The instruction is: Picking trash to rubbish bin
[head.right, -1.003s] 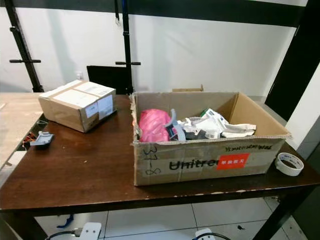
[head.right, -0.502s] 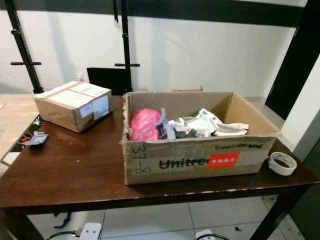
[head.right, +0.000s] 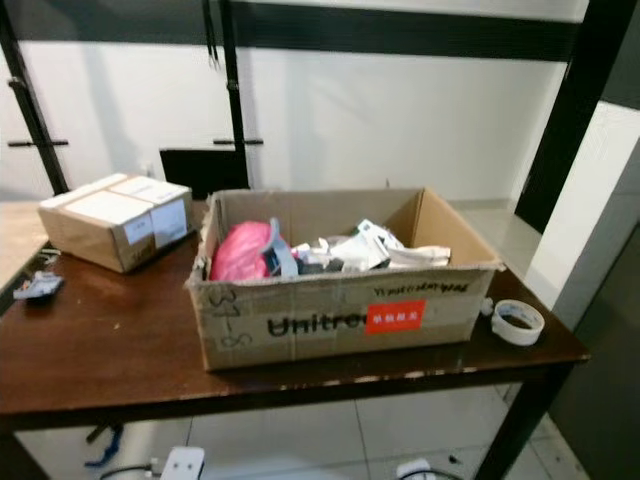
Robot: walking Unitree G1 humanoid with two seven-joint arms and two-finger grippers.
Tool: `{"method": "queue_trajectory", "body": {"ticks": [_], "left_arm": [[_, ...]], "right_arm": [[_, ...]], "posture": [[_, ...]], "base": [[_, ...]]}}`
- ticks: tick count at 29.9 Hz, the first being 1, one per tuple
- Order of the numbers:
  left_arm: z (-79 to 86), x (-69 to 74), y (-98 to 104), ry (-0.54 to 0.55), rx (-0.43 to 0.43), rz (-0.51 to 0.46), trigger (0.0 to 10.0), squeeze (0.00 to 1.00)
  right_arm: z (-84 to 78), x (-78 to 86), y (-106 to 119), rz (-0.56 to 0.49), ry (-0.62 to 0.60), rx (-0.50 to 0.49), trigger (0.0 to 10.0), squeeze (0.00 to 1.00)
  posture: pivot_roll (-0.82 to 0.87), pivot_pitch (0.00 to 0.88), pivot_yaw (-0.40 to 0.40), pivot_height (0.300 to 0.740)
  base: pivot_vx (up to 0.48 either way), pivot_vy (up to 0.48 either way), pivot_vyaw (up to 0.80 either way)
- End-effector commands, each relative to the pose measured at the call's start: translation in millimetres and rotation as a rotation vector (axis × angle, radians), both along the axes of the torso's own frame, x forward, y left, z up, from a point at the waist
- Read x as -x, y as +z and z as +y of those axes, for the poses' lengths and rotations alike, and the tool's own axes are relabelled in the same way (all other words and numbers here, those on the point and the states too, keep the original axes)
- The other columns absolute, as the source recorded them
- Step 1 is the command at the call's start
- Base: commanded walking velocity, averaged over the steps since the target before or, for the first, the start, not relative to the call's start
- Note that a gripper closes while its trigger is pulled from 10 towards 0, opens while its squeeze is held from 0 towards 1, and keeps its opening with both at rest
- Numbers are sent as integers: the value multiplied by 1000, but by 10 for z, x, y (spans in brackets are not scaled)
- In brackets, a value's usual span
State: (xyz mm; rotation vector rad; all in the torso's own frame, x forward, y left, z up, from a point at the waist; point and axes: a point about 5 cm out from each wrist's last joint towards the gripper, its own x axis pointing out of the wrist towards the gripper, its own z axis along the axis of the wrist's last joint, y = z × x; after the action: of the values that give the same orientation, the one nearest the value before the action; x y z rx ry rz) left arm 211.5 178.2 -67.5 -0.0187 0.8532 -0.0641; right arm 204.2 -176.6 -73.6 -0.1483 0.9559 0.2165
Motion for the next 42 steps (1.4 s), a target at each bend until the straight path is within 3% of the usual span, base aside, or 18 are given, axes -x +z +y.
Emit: {"method": "queue_trajectory", "body": {"ticks": [1,23,29,42], "left_arm": [[-2,17,-11,-1,0,9,10000,94],[3,-7,2,3,1,4,10000,94],[-8,-14,0,44,49,19,10000,94],[13,-70,42,36,31,-16,10000,78]], "right_arm": [[-32,37,-18,14,-2,6,10000,0],[-21,9,-5,10,2,6,10000,0],[-15,2,-2,9,0,5,10000,0],[11,-11,3,2,-6,-5,10000,0]], "posture": [[20,38,-58,740],[20,39,-58,740],[21,39,-57,740],[22,38,-50,740]], "base": [[0,-274,0],[0,-273,0],[0,160,0],[0,131,0]]}}
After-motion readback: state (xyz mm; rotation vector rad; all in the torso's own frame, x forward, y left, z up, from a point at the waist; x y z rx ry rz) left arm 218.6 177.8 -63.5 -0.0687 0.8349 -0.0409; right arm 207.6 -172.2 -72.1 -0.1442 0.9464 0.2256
